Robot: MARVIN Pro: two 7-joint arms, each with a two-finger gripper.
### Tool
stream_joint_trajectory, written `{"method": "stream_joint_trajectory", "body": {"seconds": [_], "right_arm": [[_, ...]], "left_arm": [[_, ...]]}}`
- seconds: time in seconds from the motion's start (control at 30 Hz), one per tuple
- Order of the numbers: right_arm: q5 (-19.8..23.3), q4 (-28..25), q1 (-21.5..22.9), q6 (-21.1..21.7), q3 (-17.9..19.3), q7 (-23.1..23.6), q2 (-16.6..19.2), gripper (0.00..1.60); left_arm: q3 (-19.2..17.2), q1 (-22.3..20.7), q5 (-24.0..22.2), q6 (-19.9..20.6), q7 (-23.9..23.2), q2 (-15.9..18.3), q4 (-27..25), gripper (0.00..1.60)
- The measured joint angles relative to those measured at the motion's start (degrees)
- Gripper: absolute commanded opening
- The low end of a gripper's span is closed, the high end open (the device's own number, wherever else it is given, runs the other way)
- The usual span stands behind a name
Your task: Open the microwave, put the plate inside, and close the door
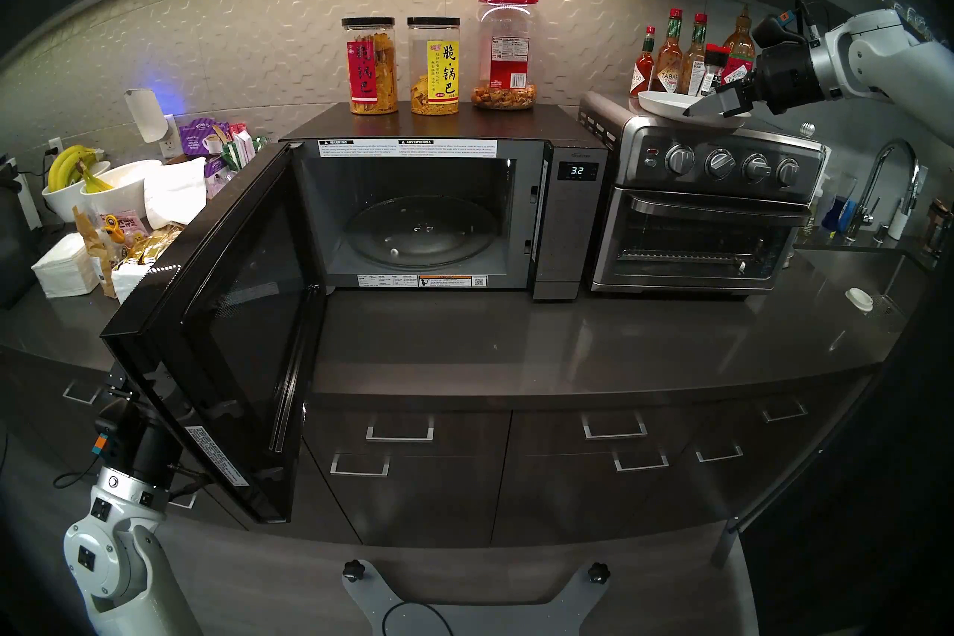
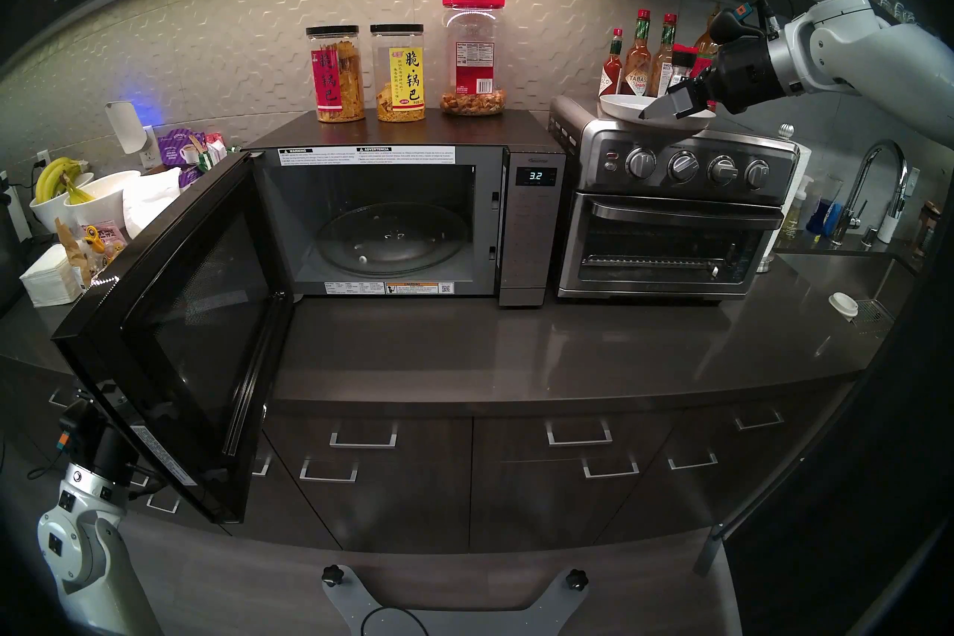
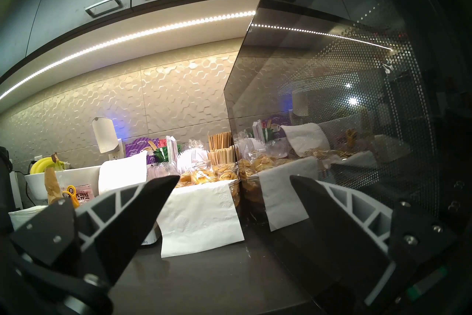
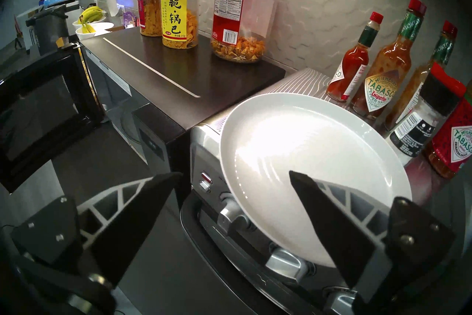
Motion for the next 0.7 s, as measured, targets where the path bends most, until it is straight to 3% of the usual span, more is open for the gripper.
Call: {"method": "stream_joint_trajectory", "body": {"seconds": [0.7], "right_arm": [[-3.2, -1.2, -0.7, -1.2, -0.2, 0.5, -0.2, 1.60]], "left_arm": [[0.0, 0.0, 0.0, 0.0, 0.0, 0.0, 0.0, 1.60]]}}
